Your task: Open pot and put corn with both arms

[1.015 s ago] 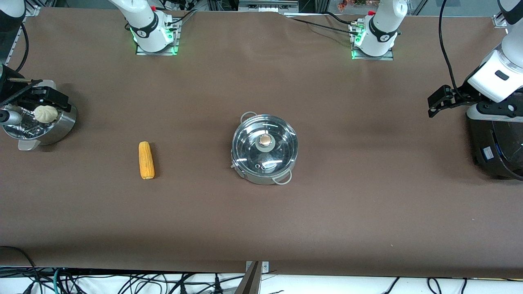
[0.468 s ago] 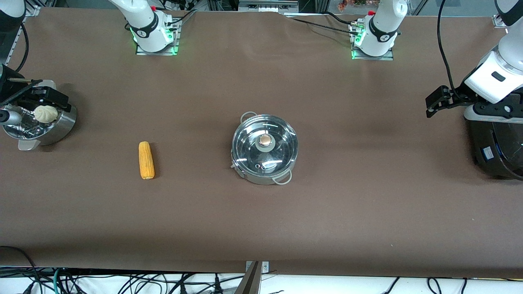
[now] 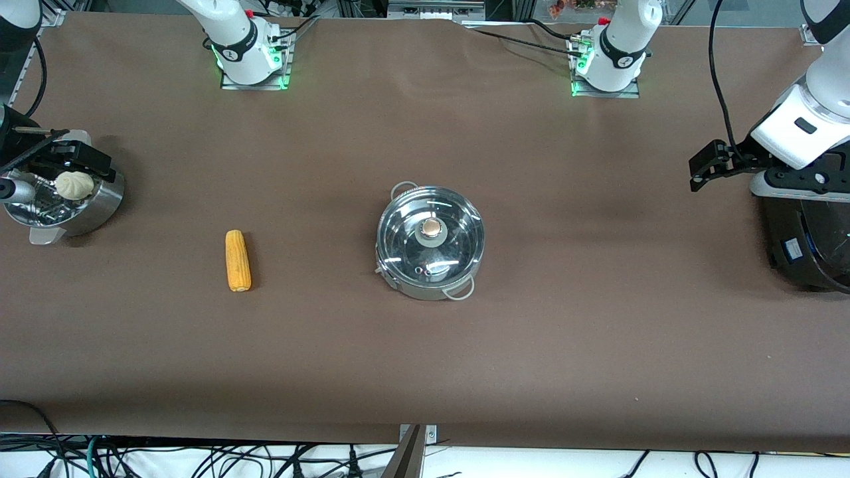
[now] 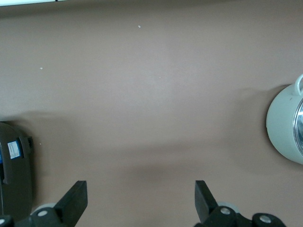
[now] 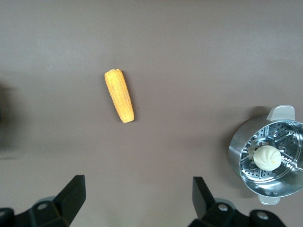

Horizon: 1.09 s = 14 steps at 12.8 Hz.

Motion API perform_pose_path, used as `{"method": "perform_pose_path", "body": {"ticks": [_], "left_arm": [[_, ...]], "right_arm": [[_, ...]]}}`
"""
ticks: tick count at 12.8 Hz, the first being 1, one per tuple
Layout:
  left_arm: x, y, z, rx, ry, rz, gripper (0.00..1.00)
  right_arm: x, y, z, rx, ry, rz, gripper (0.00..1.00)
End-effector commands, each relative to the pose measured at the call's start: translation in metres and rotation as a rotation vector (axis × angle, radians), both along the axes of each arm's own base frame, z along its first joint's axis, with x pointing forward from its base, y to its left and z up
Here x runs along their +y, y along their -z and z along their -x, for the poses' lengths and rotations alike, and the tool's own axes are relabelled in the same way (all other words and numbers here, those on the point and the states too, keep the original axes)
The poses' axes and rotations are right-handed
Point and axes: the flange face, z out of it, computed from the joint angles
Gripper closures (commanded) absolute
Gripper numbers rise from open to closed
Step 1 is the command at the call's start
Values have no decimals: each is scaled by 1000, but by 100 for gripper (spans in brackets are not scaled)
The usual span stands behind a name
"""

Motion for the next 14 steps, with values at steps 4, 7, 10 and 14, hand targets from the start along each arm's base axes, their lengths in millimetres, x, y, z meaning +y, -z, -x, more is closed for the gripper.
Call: {"method": "perform_pose_path", "body": {"ticks": [4, 7, 10, 14], "left_arm": [[-93, 31, -9, 52, 166, 9, 0], [-176, 63, -16, 87, 214, 19, 0], [-276, 89, -26, 73, 72, 54, 0], [-380, 140, -15, -9, -94, 139, 0]], "right_arm": [[2, -7, -1, -5, 6, -6, 0], [0, -12, -2, -25, 13, -10, 0], [1, -18, -1, -28, 1, -7, 0], [-3, -15, -4, -36, 4, -10, 0]]}}
